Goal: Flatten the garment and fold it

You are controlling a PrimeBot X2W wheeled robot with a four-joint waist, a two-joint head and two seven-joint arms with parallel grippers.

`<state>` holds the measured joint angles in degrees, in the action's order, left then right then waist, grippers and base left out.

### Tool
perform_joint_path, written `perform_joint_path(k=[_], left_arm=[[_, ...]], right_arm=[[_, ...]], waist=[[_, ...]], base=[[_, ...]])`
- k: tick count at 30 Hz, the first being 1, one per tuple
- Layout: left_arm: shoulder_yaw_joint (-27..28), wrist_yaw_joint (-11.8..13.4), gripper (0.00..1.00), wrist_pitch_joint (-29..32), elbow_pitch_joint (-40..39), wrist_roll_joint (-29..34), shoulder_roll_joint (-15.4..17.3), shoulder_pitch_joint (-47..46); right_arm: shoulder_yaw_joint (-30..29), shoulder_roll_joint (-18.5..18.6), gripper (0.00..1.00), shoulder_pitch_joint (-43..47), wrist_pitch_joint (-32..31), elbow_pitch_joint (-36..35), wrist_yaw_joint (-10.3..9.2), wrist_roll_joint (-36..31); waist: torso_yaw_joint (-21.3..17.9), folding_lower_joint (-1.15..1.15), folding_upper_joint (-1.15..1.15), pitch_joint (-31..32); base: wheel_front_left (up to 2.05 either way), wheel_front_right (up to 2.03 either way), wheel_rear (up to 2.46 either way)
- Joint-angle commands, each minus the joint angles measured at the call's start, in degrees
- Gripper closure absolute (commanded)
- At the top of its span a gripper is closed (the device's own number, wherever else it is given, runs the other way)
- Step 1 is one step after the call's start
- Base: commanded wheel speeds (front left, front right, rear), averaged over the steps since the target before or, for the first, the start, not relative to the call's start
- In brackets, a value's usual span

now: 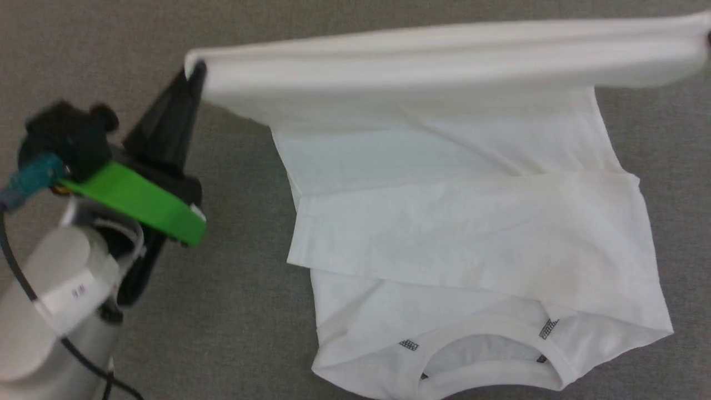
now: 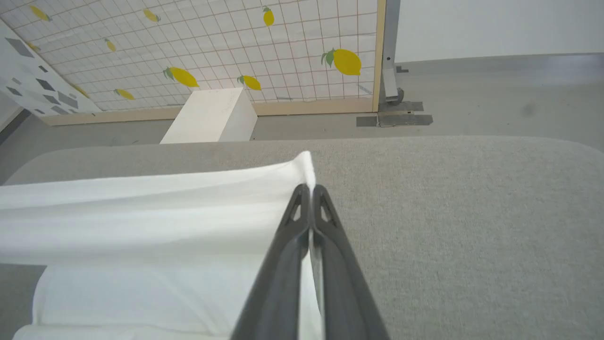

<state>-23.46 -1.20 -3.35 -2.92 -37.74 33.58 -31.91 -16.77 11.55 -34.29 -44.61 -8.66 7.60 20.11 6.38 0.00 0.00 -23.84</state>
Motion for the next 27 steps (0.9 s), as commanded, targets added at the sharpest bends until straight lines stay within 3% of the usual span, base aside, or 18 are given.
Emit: perform_joint_path(k=[1, 9, 14, 21, 27], left_arm=[[-0.3, 1.3, 1.0, -0.3, -2.9, 0.0, 0.9, 4.3], [-4.9, 7.0, 1.0, 0.1, -14.5, 0.8, 3.0, 25.0], [-8.4, 8.0, 1.0, 0.7, -15.8, 0.8, 4.1, 33.3], [-11.6, 8.5, 1.0, 2.1, -14.9, -1.6, 4.0, 40.5], [-15.4, 7.1, 1.0, 2.9, -9.4, -0.6, 3.1, 41.8]], right_arm=[[-1.0, -0.6, 1.0, 3.9, -0.8, -2.2, -0.11, 1.3], [-5.1, -4.6, 1.0, 24.9, -3.5, -12.7, -0.11, 6.3], [-5.7, -6.7, 1.0, 36.4, -2.6, -16.6, -0.11, 8.1], [-5.4, -8.5, 1.0, 47.6, 0.6, -16.3, -0.11, 10.9], [-2.4, -8.3, 1.0, 52.9, 5.8, -13.1, -0.11, 5.8]], waist=[[-1.3, 0.0, 0.0, 6.6], [-1.8, 0.0, 0.0, 11.6], [-2.2, 0.0, 0.0, 13.4], [-3.0, 0.0, 0.0, 15.7], [-3.2, 0.0, 0.0, 16.8]], base=[[0.0, 0.0, 0.0], [0.0, 0.0, 0.0], [0.0, 0.0, 0.0], [0.0, 0.0, 0.0], [0.0, 0.0, 0.0]])
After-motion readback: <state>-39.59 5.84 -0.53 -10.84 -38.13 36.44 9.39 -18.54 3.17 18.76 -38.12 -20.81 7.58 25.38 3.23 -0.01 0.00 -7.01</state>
